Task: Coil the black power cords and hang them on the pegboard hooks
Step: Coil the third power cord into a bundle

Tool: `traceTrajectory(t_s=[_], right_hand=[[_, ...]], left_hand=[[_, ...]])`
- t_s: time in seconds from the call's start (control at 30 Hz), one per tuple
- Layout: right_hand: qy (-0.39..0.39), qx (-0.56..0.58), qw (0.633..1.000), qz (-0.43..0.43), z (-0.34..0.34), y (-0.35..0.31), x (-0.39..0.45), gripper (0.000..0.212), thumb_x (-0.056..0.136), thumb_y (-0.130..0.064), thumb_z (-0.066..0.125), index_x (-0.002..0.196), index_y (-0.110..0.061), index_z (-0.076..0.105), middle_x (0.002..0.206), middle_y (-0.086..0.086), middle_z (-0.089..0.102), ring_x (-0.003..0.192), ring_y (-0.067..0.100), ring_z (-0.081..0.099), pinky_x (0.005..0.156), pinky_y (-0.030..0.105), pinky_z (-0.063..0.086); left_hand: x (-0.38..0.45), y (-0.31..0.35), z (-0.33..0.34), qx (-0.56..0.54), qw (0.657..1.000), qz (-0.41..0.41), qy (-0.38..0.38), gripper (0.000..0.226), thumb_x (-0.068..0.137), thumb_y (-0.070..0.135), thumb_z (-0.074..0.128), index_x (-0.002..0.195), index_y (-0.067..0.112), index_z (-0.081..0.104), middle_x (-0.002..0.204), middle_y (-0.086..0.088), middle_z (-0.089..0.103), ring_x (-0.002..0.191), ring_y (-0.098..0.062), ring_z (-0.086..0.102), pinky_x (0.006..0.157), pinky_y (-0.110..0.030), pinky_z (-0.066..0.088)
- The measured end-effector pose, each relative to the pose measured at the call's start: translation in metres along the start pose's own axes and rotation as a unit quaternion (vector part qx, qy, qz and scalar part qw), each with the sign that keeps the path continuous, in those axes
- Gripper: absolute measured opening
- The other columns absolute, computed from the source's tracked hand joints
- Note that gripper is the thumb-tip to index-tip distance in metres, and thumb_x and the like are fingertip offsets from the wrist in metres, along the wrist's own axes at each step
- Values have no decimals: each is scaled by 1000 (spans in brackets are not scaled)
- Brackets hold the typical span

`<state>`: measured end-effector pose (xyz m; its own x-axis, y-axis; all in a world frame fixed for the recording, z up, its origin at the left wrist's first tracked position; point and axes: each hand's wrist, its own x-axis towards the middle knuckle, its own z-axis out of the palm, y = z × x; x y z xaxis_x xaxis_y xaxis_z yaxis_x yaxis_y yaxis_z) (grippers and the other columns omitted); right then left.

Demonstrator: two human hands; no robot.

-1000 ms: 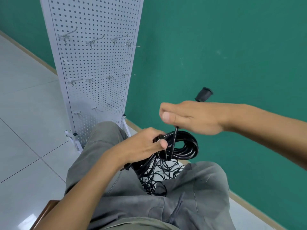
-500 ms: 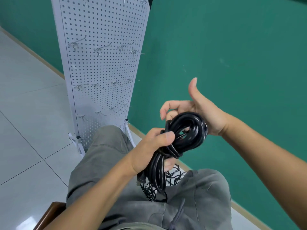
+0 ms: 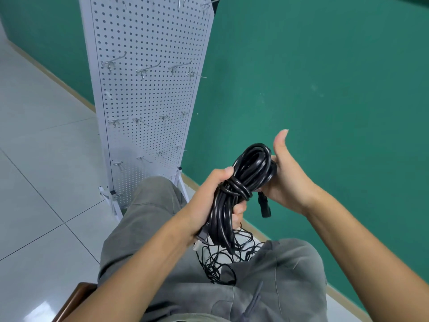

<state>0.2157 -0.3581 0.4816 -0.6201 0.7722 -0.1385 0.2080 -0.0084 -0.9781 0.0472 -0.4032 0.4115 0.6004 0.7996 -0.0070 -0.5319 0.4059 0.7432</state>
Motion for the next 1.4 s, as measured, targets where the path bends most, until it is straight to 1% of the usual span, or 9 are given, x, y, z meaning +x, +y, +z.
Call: traceTrajectory(t_s=[0.17,0.37,0.57,0.67,0.87,1.07,1.17,1.27,1.4], right_hand=[[78,74,993,-56,18,13,-15,86,87,-78,42,121,-1,62,110,21,59,92,32,41,80,45,32],[56,145,983,-100,27,28,-28,82,75,-39,89,132,2,45,103,18,64,65,26,64,67,35,54],[68,84,988,-114,22,24,-32,92,72,-39,90,131,13,43,120,26,62,75,27,67,76,34,56],[100,57,986,-118,26,24,-36,81,75,-37,86,129,11,49,109,15,68,81,19,68,82,33,54],[149,87,977,-128,45,21,-34,52,85,-12,71,129,5,51,93,22,66,57,30,59,63,36,57],[174,51,974,-136,50,17,-30,58,85,-2,70,138,-4,47,111,29,70,86,38,62,83,33,60],[177,33,975,-128,46,17,-28,59,85,-9,72,139,-7,48,115,27,70,95,31,68,96,39,56],[199,36,973,-114,46,15,-28,53,87,-8,71,136,-7,51,113,31,68,89,30,66,87,32,57],[254,-15,964,-82,41,13,-25,51,89,-3,73,135,-8,52,103,21,75,83,17,70,77,23,56]], left_hand=[[-1,-8,10,-16,999,39,31,53,90,56,53,111,8,48,58,-5,48,41,-15,43,43,-22,41],[-3,-9,22,-46,995,83,40,60,87,54,44,124,8,53,56,-6,46,40,-15,41,42,-24,33],[-6,-7,29,-37,994,98,27,52,88,47,47,119,6,46,54,-5,53,39,-13,43,41,-24,32],[-6,-7,33,-31,992,113,50,45,89,43,40,112,6,49,56,-3,55,41,-12,43,41,-24,31],[-3,-11,31,49,960,207,180,34,108,21,24,112,5,54,60,-8,53,42,-17,42,39,-23,37],[-5,-12,31,161,901,285,283,31,108,11,28,96,3,55,68,-19,52,46,-22,45,41,-29,41],[-4,-7,27,175,907,262,279,30,109,16,31,98,4,56,71,-19,52,50,-24,47,45,-31,44],[-6,1,24,212,922,211,247,33,112,26,29,110,6,56,75,-20,59,58,-26,59,53,-34,50],[-9,2,24,329,899,167,235,47,105,54,31,126,18,53,107,1,68,89,3,67,74,-14,51]])
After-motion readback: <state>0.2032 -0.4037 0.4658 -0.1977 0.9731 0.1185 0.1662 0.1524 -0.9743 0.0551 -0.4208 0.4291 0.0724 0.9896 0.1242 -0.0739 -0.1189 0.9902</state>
